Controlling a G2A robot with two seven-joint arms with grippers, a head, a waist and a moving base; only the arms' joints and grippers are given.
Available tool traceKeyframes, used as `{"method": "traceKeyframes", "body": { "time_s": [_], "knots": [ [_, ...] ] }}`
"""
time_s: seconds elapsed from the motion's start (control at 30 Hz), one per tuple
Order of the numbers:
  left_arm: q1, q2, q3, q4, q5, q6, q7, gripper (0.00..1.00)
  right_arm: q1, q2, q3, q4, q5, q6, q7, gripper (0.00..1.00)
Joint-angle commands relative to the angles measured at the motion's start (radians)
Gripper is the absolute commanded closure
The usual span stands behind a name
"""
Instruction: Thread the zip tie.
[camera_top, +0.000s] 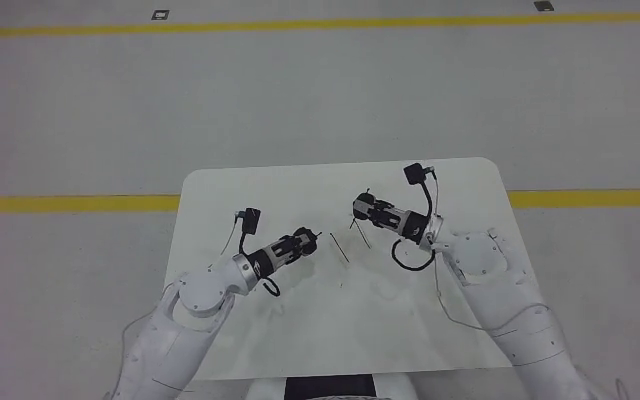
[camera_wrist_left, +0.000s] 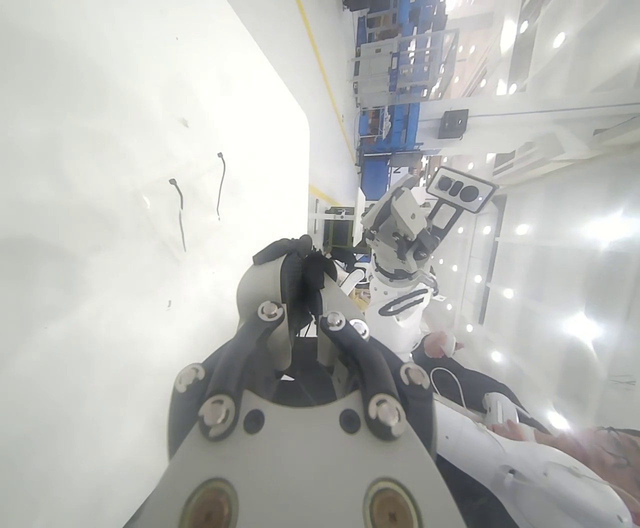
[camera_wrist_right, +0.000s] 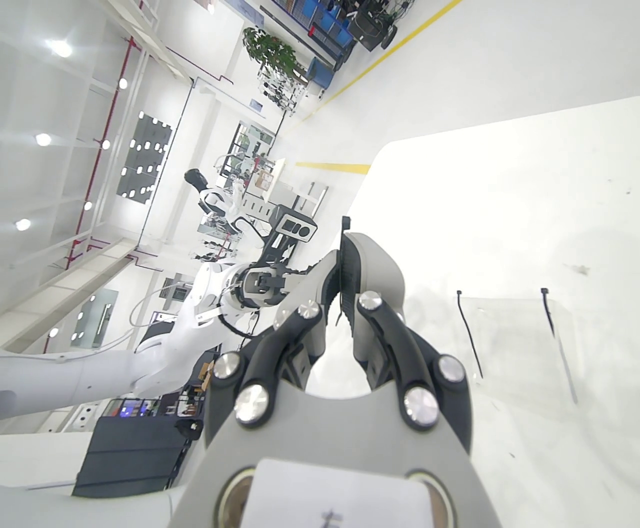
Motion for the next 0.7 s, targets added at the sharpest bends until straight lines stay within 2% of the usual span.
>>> {"method": "traceKeyframes", "body": {
  "time_s": [0.0, 0.13, 0.27, 0.4, 0.53, 0.67],
  "knots": [
    [0.005, -0.001, 0.007, 0.006, 0.010, -0.021, 0.036, 1.00, -0.010, -0.001, 0.000, -0.023, 0.002, 0.000, -0.038, 1.00],
    [0.029, 0.001, 0.033, 0.002, 0.119, -0.074, 0.121, 1.00, -0.043, 0.002, -0.013, -0.064, -0.067, 0.000, -0.100, 1.00],
    [0.052, 0.003, 0.062, -0.019, 0.223, -0.091, 0.188, 1.00, -0.059, 0.007, -0.025, -0.083, -0.118, 0.000, -0.138, 1.00],
    [0.068, 0.004, 0.076, -0.038, 0.261, -0.090, 0.224, 1.00, -0.071, 0.013, -0.041, -0.090, -0.174, 0.000, -0.178, 1.00],
    [0.076, 0.006, 0.082, -0.048, 0.256, -0.077, 0.229, 1.00, -0.084, 0.021, -0.070, -0.100, -0.197, 0.000, -0.246, 1.00],
    [0.076, 0.006, 0.082, -0.048, 0.256, -0.077, 0.229, 1.00, -0.085, 0.022, -0.072, -0.101, -0.195, 0.000, -0.251, 1.00]
  ]
}}
